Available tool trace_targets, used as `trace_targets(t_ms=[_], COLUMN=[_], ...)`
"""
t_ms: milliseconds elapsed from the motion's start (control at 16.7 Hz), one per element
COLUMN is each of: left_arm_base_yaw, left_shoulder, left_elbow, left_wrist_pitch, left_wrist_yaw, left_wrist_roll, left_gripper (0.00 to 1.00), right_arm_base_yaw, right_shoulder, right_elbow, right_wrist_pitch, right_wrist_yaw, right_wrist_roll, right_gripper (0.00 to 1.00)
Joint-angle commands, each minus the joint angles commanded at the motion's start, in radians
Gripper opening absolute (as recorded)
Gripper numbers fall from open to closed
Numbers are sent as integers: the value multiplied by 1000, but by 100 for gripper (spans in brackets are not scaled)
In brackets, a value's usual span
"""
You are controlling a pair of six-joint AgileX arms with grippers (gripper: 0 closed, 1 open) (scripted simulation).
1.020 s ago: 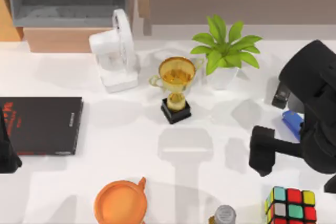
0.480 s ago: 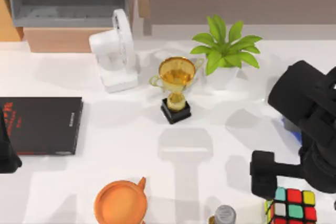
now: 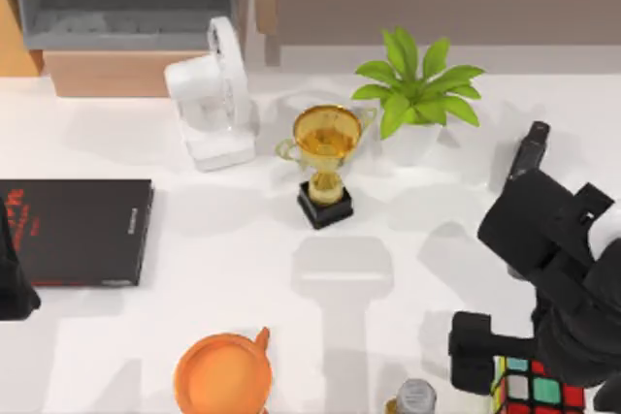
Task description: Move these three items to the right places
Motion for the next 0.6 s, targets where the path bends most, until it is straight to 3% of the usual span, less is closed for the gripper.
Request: trace_targets(t_ms=[300, 600], left_arm_base_yaw=[0, 0], left_shoulder=[0, 0], left_elbow=[0, 0], left_wrist_pitch=[0, 0], left_wrist_yaw=[0, 0], left_wrist_roll=[0, 0], left_gripper=[100, 100], right_arm_base_yaw=[2, 2], right_shoulder=[6, 6], right_elbow=[-12, -12], right_wrist_pitch=[14, 14], right_wrist_yaw=[0, 0], right_wrist_roll=[2, 2], right_gripper=[100, 62])
